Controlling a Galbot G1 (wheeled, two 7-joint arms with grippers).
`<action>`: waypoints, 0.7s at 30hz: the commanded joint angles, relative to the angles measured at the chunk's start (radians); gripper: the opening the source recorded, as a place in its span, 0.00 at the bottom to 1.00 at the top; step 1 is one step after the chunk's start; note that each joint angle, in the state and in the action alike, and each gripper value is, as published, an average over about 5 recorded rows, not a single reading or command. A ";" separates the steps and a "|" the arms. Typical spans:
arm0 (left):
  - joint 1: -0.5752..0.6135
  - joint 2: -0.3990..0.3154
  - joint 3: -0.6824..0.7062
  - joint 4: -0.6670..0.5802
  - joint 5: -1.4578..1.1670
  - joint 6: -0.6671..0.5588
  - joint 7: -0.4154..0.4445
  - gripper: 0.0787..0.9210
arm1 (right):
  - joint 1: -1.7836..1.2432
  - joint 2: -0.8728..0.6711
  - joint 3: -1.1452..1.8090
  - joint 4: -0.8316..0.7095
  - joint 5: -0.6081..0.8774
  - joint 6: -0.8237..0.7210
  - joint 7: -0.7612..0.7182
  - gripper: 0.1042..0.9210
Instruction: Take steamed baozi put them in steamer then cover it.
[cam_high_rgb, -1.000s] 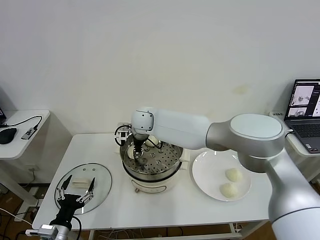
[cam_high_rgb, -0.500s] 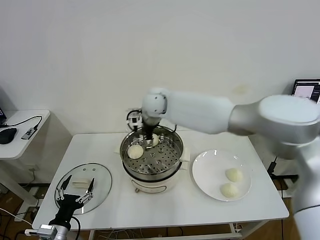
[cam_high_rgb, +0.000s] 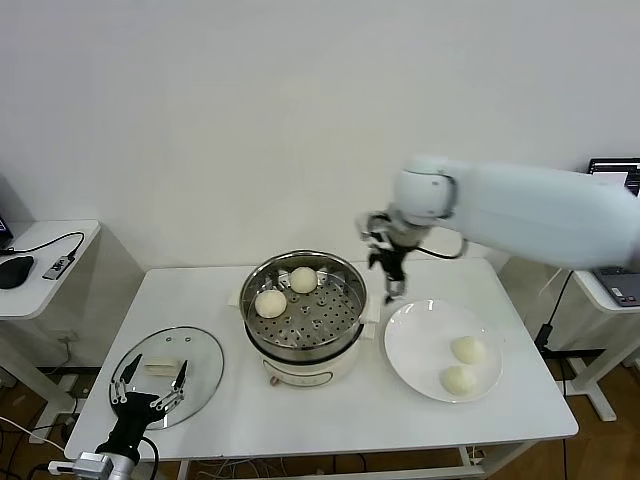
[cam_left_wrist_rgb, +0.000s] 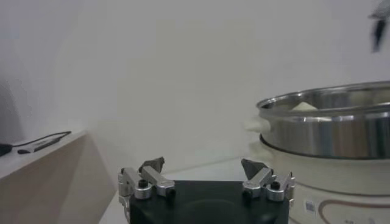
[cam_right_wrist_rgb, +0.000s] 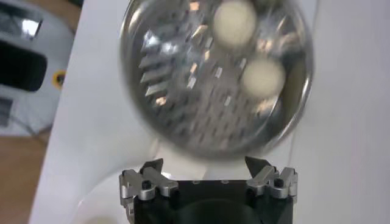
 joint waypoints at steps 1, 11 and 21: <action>0.001 -0.002 0.001 0.001 0.002 0.001 0.000 0.88 | -0.122 -0.337 0.013 0.130 -0.205 0.088 -0.034 0.88; 0.004 -0.013 0.002 0.003 0.012 0.003 -0.001 0.88 | -0.463 -0.372 0.238 0.070 -0.315 0.125 0.003 0.88; 0.014 -0.019 -0.012 0.000 0.015 0.003 -0.001 0.88 | -0.653 -0.317 0.393 -0.026 -0.363 0.139 0.018 0.88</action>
